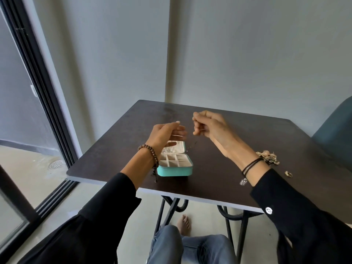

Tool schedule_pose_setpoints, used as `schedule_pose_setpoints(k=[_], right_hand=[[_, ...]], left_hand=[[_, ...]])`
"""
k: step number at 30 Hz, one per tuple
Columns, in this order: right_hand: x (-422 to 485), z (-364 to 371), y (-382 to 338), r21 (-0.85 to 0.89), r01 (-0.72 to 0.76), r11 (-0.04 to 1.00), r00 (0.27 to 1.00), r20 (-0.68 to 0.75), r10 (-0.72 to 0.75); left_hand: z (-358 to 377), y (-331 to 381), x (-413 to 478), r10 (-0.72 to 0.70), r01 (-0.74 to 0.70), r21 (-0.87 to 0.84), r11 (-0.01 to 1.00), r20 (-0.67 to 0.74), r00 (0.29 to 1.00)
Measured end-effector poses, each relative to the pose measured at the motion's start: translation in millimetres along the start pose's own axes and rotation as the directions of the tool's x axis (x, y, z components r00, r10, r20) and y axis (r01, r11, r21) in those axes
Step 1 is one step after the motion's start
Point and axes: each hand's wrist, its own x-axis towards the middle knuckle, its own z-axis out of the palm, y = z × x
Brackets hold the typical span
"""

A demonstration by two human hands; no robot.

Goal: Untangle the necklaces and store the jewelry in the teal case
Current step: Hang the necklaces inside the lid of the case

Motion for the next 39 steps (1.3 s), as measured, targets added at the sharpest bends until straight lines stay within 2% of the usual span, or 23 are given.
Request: schedule_pose_setpoints(k=[3, 7, 9, 13, 16, 21, 26, 39], right_hand=[[10.8, 9.9, 2.2, -0.047, -0.012, 0.999, 1.0, 0.003, 0.012], [22.1, 19.3, 5.5, -0.176, -0.023, 0.984, 1.0, -0.025, 0.018], [26.6, 23.2, 8.2, -0.204, -0.023, 0.979, 0.999, -0.034, 0.017], [35.1, 29.4, 14.5, -0.238, -0.019, 0.971, 0.999, -0.031, 0.012], [40.6, 29.3, 19.4, -0.303, 0.005, 0.953, 1.0, -0.023, -0.013], [43.5, 27.0, 26.3, -0.316, 0.015, 0.949, 1.0, 0.0, -0.015], [39.6, 23.5, 30.7, -0.312, 0.03, 0.95, 1.0, 0.007, -0.029], [37.0, 15.8, 33.8, -0.222, 0.073, 0.972, 0.997, -0.001, -0.075]], left_hand=[[-21.5, -10.1, 7.8, 0.017, -0.009, 0.057, 0.998, -0.147, 0.989], [-47.4, -42.2, 24.0, -0.015, 0.1, 0.22, 0.97, -0.357, 0.934], [-55.5, -56.4, 26.9, -0.01, 0.125, 0.246, 0.961, -0.422, 0.907], [-64.0, -72.6, 34.0, 0.027, 0.09, 0.312, 0.946, -0.35, 0.936], [-62.9, -73.0, 39.3, 0.017, 0.063, 0.288, 0.955, -0.267, 0.963], [-62.1, -70.9, 41.6, -0.025, 0.081, 0.188, 0.979, -0.282, 0.959], [-60.5, -67.2, 31.5, 0.015, -0.005, 0.04, 0.999, -0.24, 0.971], [-59.0, -66.9, 18.8, 0.149, -0.159, -0.036, 0.987, -0.208, 0.967]])
